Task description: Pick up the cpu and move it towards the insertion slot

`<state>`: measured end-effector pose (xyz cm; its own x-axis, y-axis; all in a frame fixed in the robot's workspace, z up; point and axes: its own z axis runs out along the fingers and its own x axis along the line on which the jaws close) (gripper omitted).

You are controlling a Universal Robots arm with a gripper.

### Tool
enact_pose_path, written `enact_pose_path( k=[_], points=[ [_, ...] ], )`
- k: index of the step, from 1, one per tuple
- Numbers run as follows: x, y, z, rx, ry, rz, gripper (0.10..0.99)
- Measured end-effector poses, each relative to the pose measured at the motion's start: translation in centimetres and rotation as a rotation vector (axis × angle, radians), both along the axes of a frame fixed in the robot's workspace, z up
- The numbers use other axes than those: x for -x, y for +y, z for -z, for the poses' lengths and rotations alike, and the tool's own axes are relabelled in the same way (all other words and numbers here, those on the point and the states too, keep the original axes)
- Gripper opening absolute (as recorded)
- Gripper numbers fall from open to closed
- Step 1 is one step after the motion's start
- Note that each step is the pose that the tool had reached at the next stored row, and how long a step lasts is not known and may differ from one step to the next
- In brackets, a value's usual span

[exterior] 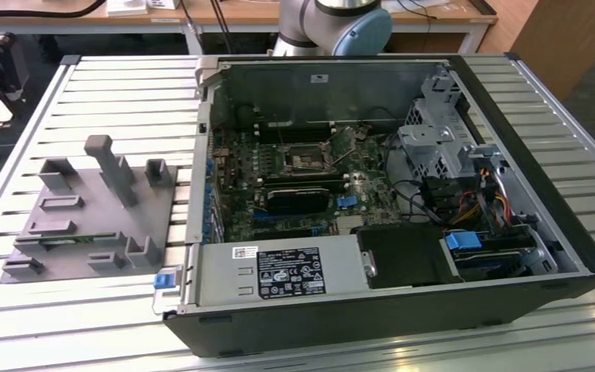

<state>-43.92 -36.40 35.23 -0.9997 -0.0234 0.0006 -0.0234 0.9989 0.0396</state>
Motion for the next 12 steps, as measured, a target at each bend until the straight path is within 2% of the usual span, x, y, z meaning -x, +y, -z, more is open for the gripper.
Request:
enact_pose_path(
  k=[12],
  points=[
    [0.0,0.07,-1.78,0.0,-0.0001,0.0,0.545]
  ],
)
